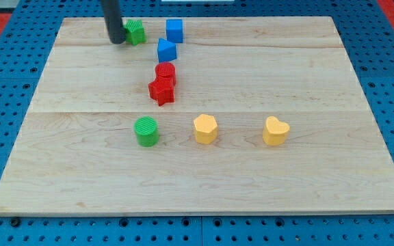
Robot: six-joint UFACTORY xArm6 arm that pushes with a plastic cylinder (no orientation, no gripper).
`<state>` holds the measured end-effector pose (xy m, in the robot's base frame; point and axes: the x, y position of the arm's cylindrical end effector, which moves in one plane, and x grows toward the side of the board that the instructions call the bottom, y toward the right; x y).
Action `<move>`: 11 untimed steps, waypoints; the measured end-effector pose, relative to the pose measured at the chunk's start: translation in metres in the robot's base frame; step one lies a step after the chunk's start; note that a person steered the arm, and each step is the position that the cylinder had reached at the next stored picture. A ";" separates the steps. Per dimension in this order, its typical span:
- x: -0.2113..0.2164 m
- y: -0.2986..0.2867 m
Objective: Move the red circle into the red star
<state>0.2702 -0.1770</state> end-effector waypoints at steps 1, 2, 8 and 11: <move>0.119 -0.026; 0.228 -0.023; 0.263 0.052; 0.216 0.084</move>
<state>0.4862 -0.0930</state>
